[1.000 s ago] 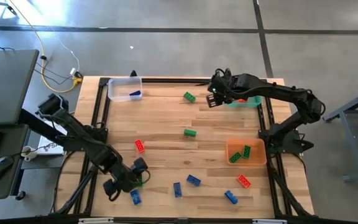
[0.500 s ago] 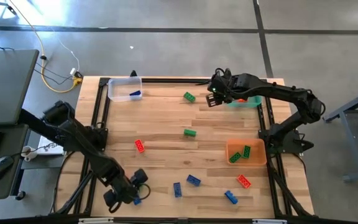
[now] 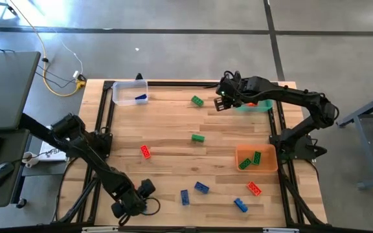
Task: Sort & place blocks by color
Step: Put the blue game piece into the transparent bin, then put the green game piece into the orange bin, then put the orange game piece into the green bin
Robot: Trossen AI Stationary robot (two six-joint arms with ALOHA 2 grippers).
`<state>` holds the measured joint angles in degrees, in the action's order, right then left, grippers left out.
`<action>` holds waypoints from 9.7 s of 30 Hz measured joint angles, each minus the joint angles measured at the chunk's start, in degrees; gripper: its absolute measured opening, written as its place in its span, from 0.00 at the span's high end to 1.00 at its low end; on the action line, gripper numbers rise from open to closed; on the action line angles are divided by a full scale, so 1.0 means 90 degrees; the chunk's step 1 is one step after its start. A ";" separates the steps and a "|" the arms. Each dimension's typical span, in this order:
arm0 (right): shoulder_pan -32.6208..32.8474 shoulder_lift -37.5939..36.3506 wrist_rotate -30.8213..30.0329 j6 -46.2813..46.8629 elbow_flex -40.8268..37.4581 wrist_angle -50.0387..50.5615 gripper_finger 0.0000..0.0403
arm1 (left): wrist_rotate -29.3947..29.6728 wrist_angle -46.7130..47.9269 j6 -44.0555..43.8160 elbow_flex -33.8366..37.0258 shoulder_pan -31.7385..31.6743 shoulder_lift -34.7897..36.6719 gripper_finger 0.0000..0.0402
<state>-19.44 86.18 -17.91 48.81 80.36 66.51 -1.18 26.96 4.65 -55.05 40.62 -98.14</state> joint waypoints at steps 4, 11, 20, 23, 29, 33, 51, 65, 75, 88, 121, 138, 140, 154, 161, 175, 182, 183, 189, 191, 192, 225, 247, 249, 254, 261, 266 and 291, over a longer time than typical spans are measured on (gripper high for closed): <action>0.0000 0.0001 0.0004 -0.0026 0.0000 -0.0001 0.55 | 0.0059 -0.0043 -0.0012 0.0004 0.0032 -0.0172 0.43; 0.0000 -0.0001 0.0014 -0.0026 0.0000 -0.0040 0.55 | 0.0041 -0.0140 -0.0009 -0.0002 0.0023 -0.0404 0.45; 0.0168 0.0002 0.0213 -0.0024 -0.0002 -0.0040 0.55 | -0.0081 -0.0175 -0.0635 -0.0010 -0.0133 -0.0433 0.71; 0.0366 0.0002 0.0214 0.0002 -0.0002 -0.0040 0.55 | -0.0313 -0.0175 -0.0672 -0.0012 -0.0203 -0.0431 0.72; 0.0781 0.0002 0.0237 0.0059 -0.0002 -0.0042 0.55 | -0.0538 -0.0068 -0.0902 0.0005 -0.0314 -0.0224 0.72; 0.1053 0.0002 0.0252 0.0263 -0.0002 -0.0046 0.55 | -0.0489 0.0142 -0.0892 0.0005 -0.0462 0.0153 0.72; 0.1588 -0.0001 0.0902 -0.0132 -0.0002 -0.0729 0.55 | 0.0940 0.2014 -0.0569 0.0002 -0.2328 0.2548 0.72; 0.1588 -0.0001 0.0991 -0.0609 -0.0002 -0.1285 0.55 | 0.1621 0.2589 0.0404 -0.0002 -0.4827 0.3988 0.72; 0.1548 0.0000 0.0790 -0.1142 -0.0002 -0.1623 0.44 | 0.1728 0.2572 0.0688 -0.0002 -0.7318 0.3970 0.72; 0.1173 -0.0001 0.0440 -0.1700 -0.0002 -0.1785 0.36 | 0.1274 0.2143 0.0598 -0.0002 -1.0345 0.2981 0.72; 0.0867 0.0168 0.2642 -0.3826 -0.0002 -0.2040 0.36 | 0.1244 0.1102 -0.0184 -0.0001 -1.1526 0.0922 0.56; 0.1180 0.1491 0.2494 -0.4324 -0.0002 -0.2277 0.36 | 0.1026 0.2363 -0.0115 -0.1057 -1.1523 0.0927 0.40; 0.1178 0.1653 0.2504 -0.4432 -0.0002 -0.2321 0.36 | 0.0783 0.2596 -0.0081 -0.1266 -1.1523 0.0932 0.40; 0.1335 0.2594 0.2516 -0.4477 -0.0002 -0.2523 0.36 | 0.0271 0.3681 0.0168 -0.1467 -1.1160 0.2173 0.40; 0.1382 0.2909 0.2496 -0.4425 -0.0002 -0.2823 0.36 | 0.0208 0.4066 0.0003 -0.1467 -1.0857 0.2907 0.40; 0.1389 0.3462 0.2486 -0.4070 -0.0004 -0.2900 0.42 | -0.0016 0.4384 -0.0161 -0.1467 -1.0404 0.3763 0.40; 0.1375 0.3462 0.2566 -0.3428 0.0003 -0.2818 0.79 | -0.0011 0.4418 -0.0163 -0.1467 -1.0404 0.3834 0.40; 0.1384 0.3462 0.2612 -0.3355 0.0007 -0.2804 0.83 | -0.0011 0.4425 -0.0164 -0.1467 -1.0404 0.3834 0.40; 0.1639 0.3329 0.2731 -0.2839 -0.0006 -0.2550 0.83 | -0.0010 0.4602 -0.0161 -0.1467 -1.0243 0.3834 0.40; 0.1770 0.3234 0.2698 -0.2565 -0.0006 -0.2500 0.83 | -0.0013 0.4700 -0.0161 -0.1467 -1.0105 0.3839 0.40; 0.1854 0.3184 0.2609 -0.2419 -0.0005 -0.2441 0.83 | -0.0013 0.4762 -0.0161 -0.1467 -1.0032 0.3847 0.40; 0.4297 0.1555 0.0352 0.0716 -0.0032 0.0870 0.83 | -0.0011 0.4655 -0.1404 -0.1464 -0.7905 0.3866 0.40; 0.4886 -0.2240 0.0915 0.2309 -0.3774 -0.0888 0.83 | 0.0103 0.4658 -0.3741 -0.1464 -0.7194 0.3858 0.40; 0.4886 -0.2357 0.1150 0.2292 -0.4003 -0.1120 0.83 | 0.0208 0.4663 -0.4189 -0.1464 -0.7084 0.3858 0.40; 0.4886 -0.2437 0.1690 0.2053 -0.4444 -0.1400 0.83 | 0.0397 0.4687 -0.4732 -0.1464 -0.6657 0.3858 0.40; 0.4881 -0.2434 0.2115 0.1849 -0.4717 -0.1378 0.83 | 0.0670 0.4689 -0.4834 -0.1464 -0.5863 0.3858 0.40; 0.4877 -0.2412 0.2071 0.1739 -0.4741 -0.1276 0.77 | 0.0769 0.4692 -0.4892 -0.1464 -0.5276 0.3856 0.40; 0.4877 -0.2412 0.1271 0.2036 -0.3581 -0.1208 0.52 | 0.0463 0.4694 -0.2687 -0.1464 -0.2246 0.3850 0.40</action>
<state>24.45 64.47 -6.47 67.13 48.13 55.64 2.98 69.21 -19.53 -68.23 20.41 -63.49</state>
